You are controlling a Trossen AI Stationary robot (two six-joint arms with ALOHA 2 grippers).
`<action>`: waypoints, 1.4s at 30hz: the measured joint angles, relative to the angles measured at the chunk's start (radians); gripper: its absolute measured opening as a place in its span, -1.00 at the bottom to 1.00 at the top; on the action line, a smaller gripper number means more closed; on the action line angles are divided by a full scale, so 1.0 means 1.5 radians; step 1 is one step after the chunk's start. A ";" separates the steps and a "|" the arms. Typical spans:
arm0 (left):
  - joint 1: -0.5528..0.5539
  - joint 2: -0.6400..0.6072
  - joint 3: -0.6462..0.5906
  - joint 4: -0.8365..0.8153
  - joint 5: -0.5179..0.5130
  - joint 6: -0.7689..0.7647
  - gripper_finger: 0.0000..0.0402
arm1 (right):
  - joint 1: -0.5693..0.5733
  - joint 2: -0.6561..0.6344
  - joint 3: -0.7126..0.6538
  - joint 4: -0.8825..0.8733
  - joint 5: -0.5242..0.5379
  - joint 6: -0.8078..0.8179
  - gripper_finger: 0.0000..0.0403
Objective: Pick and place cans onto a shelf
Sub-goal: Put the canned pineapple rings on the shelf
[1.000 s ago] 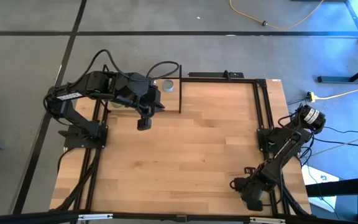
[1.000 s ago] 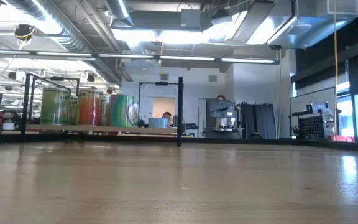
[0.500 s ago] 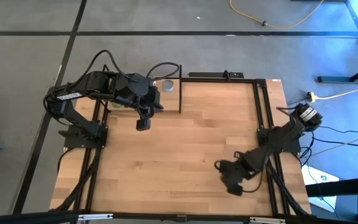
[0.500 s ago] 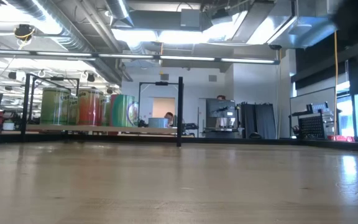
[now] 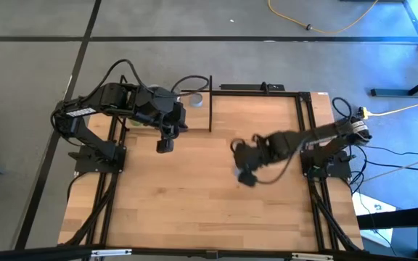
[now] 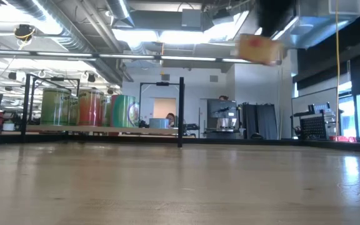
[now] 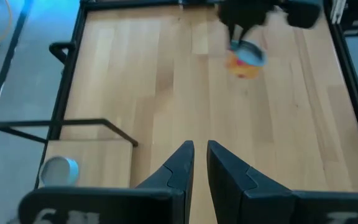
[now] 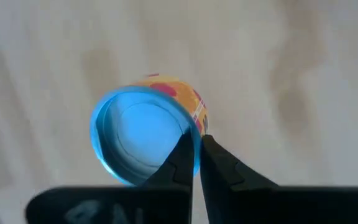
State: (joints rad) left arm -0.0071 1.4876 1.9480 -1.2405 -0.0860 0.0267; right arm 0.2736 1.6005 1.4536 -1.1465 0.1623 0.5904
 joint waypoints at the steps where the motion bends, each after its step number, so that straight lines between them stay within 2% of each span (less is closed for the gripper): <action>1: 0.000 0.000 0.000 -0.008 0.000 0.000 -0.81 | -0.022 0.001 0.012 0.006 0.014 -0.019 -0.94; 9: -0.001 0.000 0.000 -0.059 0.001 -0.021 -0.81 | -0.140 0.043 0.113 0.113 0.086 -0.190 -0.94; 15: -0.001 0.000 0.000 -0.093 0.001 -0.035 -0.81 | -0.198 0.124 0.253 0.148 0.086 -0.323 -0.94; 21: 0.000 -0.012 0.000 -0.096 0.001 -0.052 -0.81 | -0.269 0.207 0.396 0.142 0.018 -0.383 -0.94; 27: 0.000 -0.040 -0.001 -0.100 -0.013 -0.077 -0.81 | -0.341 0.277 0.495 0.095 -0.061 -0.417 -0.94; 32: 0.000 -0.070 0.000 -0.108 -0.045 -0.095 -0.81 | -0.378 0.331 0.532 0.071 -0.064 -0.448 -0.94; 42: 0.000 -0.090 0.000 -0.102 -0.094 -0.105 -0.81 | -0.412 0.430 0.544 0.078 -0.088 -0.494 -0.94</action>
State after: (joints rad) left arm -0.0071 1.3521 1.9476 -1.3931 -0.2265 -0.1314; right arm -0.3446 2.2458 2.2701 -1.0300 0.0299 -0.1508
